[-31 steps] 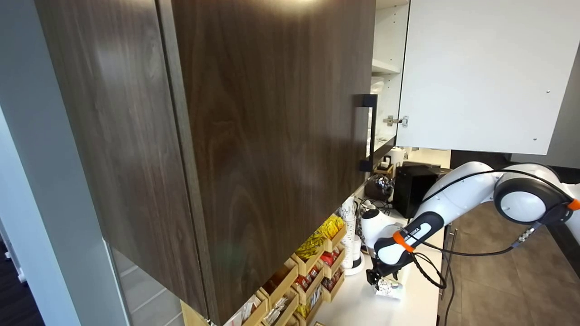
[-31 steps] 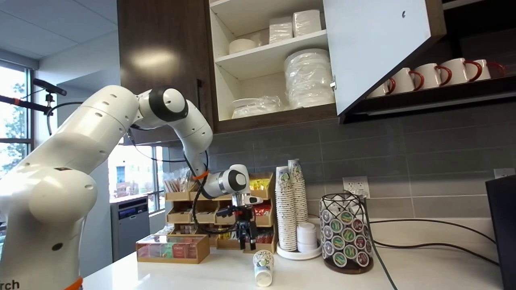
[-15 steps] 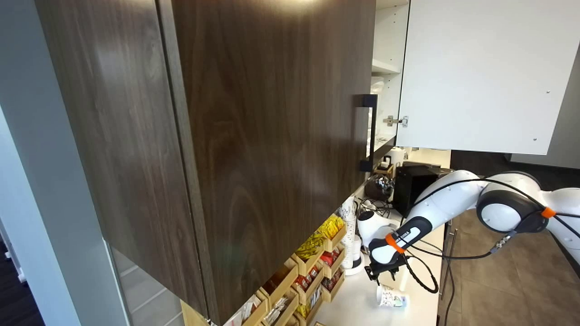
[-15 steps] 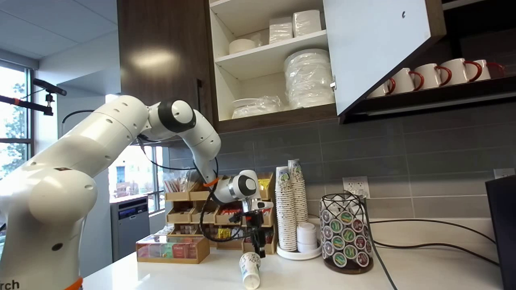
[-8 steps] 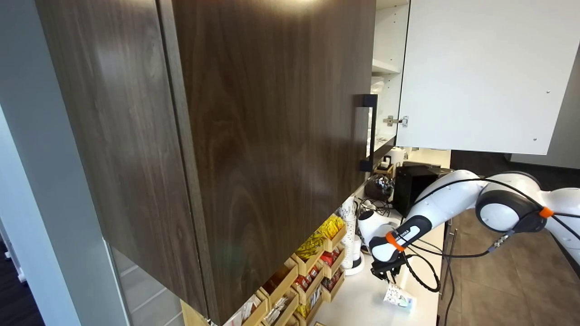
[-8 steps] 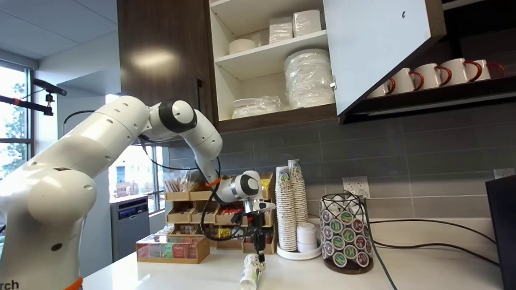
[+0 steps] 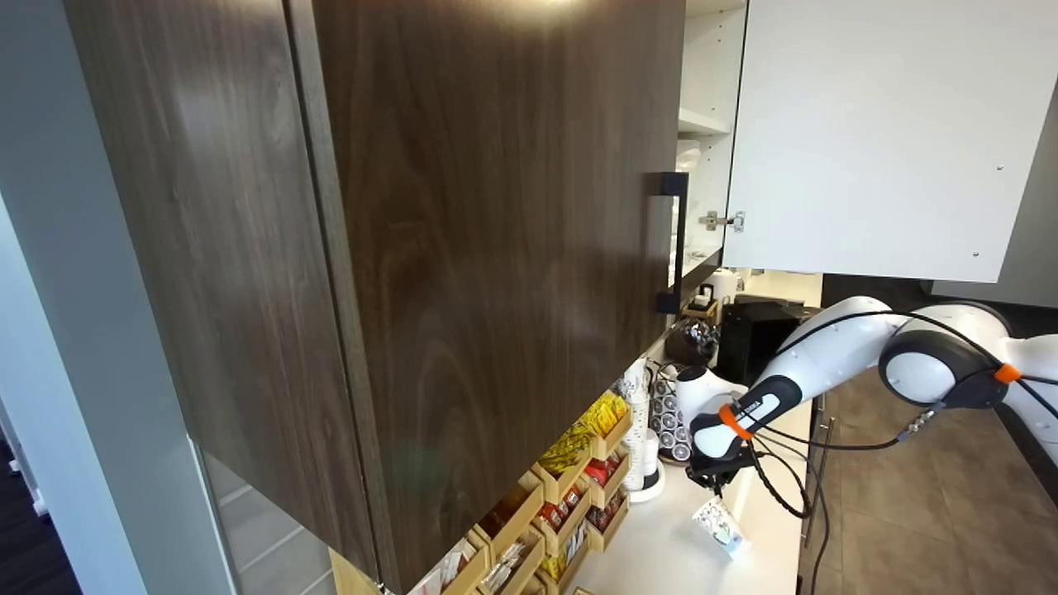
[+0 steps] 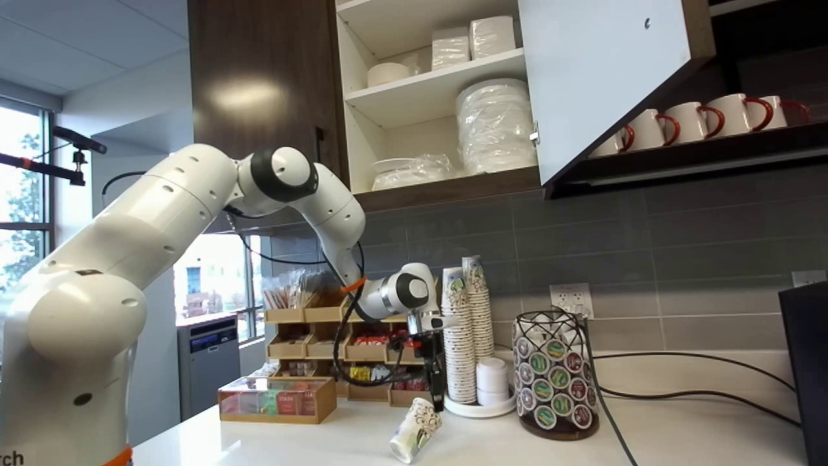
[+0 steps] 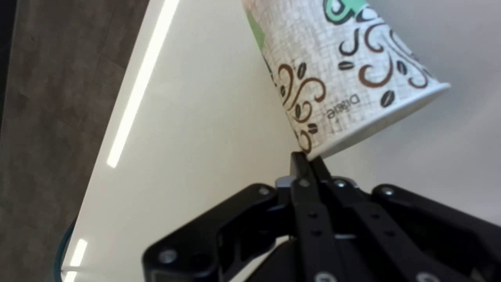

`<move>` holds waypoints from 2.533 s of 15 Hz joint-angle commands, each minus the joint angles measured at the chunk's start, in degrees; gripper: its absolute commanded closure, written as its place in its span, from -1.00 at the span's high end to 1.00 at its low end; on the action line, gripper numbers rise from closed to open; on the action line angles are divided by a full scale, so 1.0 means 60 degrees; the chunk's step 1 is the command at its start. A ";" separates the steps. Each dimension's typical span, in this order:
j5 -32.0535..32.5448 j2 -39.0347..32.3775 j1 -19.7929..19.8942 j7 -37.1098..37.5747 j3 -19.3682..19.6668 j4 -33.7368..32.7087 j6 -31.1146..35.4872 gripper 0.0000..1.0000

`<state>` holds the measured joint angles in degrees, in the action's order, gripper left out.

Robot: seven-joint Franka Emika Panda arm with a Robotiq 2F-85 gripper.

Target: Pick up the paper cup and place it the right way up in the bottom shelf of the open cabinet

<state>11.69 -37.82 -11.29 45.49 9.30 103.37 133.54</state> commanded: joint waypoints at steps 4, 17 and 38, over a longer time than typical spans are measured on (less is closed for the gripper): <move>-0.0408 0.2748 0.0826 -0.1184 -0.0128 0.3208 0.3804 -0.99; -0.1710 0.4727 0.1494 -0.4273 -0.0927 0.4871 0.6626 -0.99; -1.1991 0.8265 0.4534 -1.6611 -0.3417 0.4665 0.4100 -0.99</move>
<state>-54.72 7.75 15.57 -46.32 -15.04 129.02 165.79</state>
